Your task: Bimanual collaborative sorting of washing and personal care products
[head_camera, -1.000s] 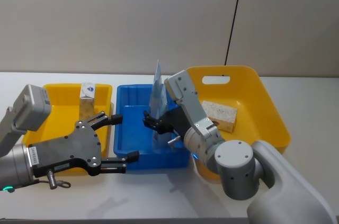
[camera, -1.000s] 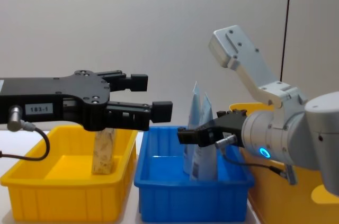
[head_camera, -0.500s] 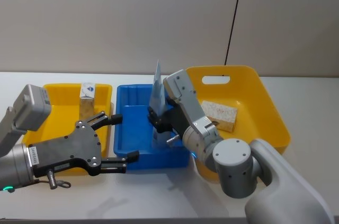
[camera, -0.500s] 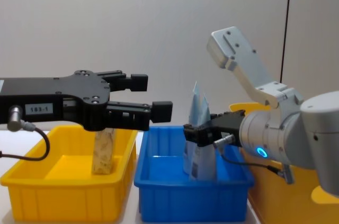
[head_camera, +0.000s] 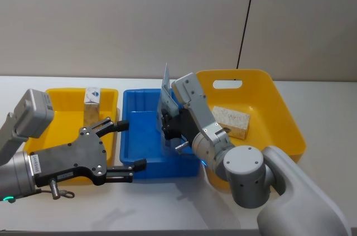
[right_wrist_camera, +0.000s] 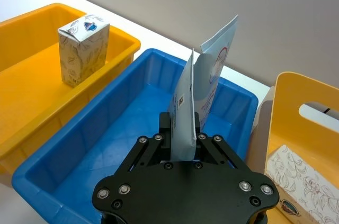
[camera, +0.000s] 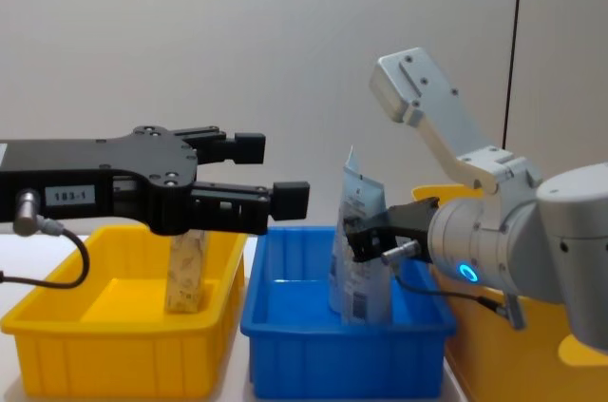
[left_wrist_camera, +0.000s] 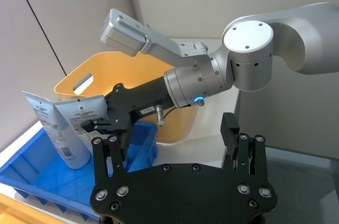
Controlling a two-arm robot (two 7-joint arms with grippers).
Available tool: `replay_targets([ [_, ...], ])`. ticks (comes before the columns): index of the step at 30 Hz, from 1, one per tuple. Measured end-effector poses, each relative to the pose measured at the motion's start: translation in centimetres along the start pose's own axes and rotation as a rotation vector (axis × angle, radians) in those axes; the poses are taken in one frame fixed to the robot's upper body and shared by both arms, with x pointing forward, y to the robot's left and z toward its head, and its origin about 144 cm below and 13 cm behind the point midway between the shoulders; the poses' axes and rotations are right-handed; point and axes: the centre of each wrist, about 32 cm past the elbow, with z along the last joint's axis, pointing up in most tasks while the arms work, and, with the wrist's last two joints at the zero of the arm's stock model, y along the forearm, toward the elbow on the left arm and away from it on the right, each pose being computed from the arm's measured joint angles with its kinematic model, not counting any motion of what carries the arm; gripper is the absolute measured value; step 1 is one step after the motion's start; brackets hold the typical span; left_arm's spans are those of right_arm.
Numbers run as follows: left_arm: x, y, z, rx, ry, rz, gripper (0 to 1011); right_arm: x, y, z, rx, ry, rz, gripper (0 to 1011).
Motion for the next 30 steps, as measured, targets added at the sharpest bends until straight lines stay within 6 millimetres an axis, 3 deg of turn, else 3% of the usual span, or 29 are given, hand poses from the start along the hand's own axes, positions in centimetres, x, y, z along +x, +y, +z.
replay_targets([
  [30, 0.0, 0.0, 0.0, 0.000, 0.000, 0.000, 1002, 1.1, -1.1, 0.8, 0.064, 0.013, -0.003, 128],
])
